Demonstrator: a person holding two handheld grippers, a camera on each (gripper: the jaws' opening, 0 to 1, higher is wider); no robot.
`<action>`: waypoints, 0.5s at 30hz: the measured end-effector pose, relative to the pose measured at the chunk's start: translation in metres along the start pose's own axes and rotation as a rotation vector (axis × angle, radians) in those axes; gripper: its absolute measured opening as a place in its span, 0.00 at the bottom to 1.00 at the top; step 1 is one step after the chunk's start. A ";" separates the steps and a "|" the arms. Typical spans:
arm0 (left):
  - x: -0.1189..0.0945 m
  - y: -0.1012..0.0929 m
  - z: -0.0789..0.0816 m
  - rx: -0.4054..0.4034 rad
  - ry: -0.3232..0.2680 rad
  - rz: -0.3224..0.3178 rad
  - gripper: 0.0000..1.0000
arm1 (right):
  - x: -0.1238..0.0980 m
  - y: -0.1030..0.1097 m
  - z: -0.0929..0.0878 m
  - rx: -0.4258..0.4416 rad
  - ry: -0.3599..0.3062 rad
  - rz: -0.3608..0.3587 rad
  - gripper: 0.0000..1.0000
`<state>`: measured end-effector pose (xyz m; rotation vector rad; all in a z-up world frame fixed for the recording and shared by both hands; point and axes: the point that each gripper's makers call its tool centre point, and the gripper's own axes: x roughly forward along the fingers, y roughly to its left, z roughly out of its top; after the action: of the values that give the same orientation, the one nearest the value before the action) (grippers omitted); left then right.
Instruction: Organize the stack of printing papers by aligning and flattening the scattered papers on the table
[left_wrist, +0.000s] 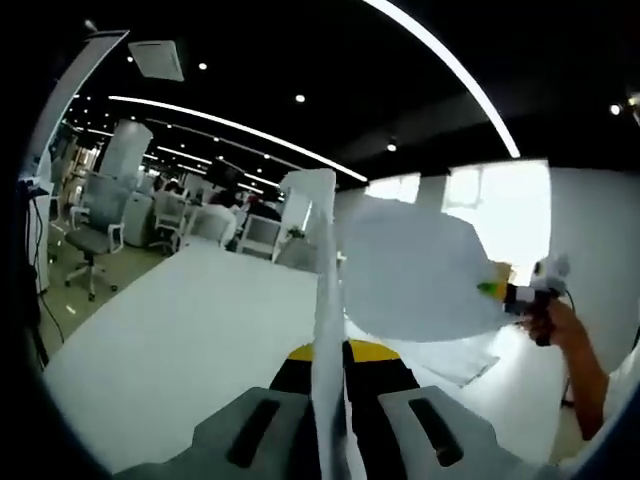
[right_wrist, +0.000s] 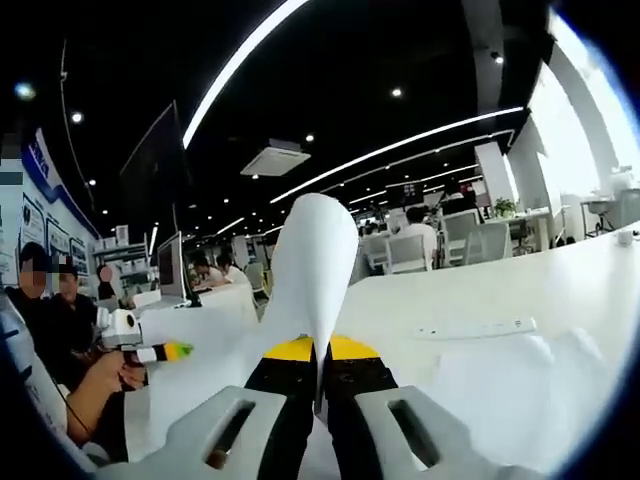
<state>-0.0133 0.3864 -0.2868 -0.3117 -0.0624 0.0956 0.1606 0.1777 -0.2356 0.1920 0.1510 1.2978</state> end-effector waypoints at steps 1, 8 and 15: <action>0.000 0.001 0.000 -0.009 -0.002 0.001 0.06 | 0.000 0.001 -0.001 0.006 -0.005 0.002 0.00; -0.001 0.004 -0.002 -0.093 -0.018 -0.003 0.06 | -0.004 0.005 -0.002 0.109 -0.071 0.025 0.00; 0.008 -0.013 -0.001 -0.434 -0.038 -0.140 0.06 | -0.005 0.008 -0.008 0.113 -0.052 0.037 0.00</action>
<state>-0.0041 0.3749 -0.2838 -0.7381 -0.1435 -0.0529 0.1496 0.1755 -0.2419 0.3263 0.1778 1.3207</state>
